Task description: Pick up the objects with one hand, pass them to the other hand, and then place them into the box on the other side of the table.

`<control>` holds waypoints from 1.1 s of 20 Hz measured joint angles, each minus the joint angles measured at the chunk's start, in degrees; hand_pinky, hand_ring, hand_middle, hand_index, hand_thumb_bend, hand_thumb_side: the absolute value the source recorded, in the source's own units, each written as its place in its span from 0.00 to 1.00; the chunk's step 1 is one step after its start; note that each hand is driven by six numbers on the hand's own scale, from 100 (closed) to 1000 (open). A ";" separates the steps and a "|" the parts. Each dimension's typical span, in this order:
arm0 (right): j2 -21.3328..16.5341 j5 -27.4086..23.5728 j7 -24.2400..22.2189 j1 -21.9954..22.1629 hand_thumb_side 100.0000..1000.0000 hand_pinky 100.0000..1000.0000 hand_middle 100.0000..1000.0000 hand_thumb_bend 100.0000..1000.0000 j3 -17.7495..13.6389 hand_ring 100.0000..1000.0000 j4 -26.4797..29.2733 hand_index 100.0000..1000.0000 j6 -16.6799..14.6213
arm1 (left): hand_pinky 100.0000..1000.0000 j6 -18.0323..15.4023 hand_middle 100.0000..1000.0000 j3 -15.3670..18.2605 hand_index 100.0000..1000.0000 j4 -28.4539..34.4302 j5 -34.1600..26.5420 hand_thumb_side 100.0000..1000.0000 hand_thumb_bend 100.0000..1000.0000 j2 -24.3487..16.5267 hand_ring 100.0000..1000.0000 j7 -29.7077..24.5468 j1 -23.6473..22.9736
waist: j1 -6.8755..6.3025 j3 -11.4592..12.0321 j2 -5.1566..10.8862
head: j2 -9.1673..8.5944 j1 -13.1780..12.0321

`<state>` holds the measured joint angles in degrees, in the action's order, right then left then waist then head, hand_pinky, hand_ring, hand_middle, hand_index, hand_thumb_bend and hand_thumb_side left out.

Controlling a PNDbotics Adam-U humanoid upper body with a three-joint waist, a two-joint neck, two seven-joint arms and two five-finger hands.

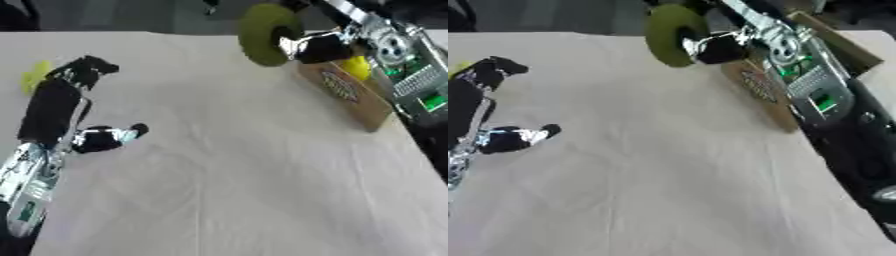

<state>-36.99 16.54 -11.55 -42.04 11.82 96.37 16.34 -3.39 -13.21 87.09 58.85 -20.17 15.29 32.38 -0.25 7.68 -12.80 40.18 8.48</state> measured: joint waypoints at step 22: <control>-8.37 1.46 12.41 5.05 0.00 0.94 0.44 0.00 -9.65 0.72 -24.55 0.63 -0.52 | 0.57 5.82 0.61 6.29 0.73 3.70 -6.15 0.24 0.77 -5.57 0.59 3.02 -3.19 | -0.78 0.72 -0.29 | -0.62 1.83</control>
<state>-45.35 18.00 0.87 -37.00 2.17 71.82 15.83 2.43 -6.92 90.79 52.69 -25.74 18.31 29.19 -1.03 8.40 -13.09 39.56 10.32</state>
